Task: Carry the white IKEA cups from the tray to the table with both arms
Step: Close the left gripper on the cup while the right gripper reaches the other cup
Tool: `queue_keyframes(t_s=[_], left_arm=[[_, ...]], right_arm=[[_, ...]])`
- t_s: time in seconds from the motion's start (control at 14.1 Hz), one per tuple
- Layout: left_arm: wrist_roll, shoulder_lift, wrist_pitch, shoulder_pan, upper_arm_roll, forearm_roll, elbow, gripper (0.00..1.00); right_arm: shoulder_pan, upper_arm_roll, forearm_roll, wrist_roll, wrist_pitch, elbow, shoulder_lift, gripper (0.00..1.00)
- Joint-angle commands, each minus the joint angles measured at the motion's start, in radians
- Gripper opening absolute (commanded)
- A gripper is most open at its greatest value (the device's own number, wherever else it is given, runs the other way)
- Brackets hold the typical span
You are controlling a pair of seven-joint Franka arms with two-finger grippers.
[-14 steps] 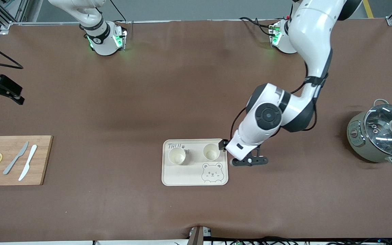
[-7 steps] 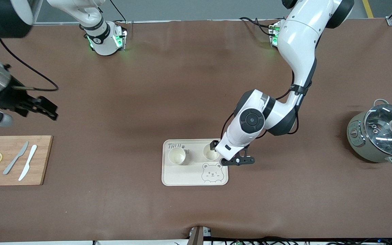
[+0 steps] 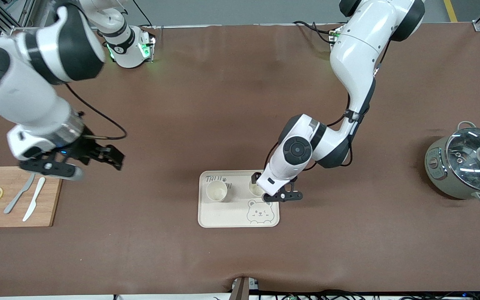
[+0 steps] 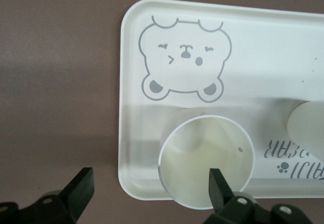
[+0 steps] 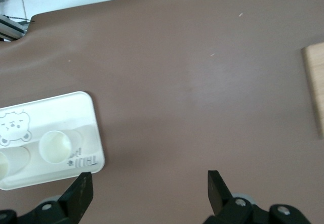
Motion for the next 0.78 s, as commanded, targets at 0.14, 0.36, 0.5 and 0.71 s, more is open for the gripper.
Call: queue_keyframes(t_s=[0.14,0.36,0.5,0.71], left_arm=[[-0.033,0.018,0.005,-0.016,0.010,0.039,0.011,1.00],[-0.081,0.040,0.005,-0.034,0.010,0.083,0.006,1.00],[-0.098,0.043,0.005,-0.034,0.010,0.111,0.005,1.00],[-0.109,0.052,0.008,-0.039,0.010,0.119,0.005,1.00]], right_arm=[[0.134,-0.009,-0.004,0.172,0.086,0.025,0.081,1.00],[0.148,-0.009,0.006,0.175,0.104,0.025,0.117,1.00],[0.183,-0.009,0.002,0.177,0.167,0.022,0.135,1.00],[0.213,-0.009,0.002,0.211,0.210,0.025,0.192,1.00]])
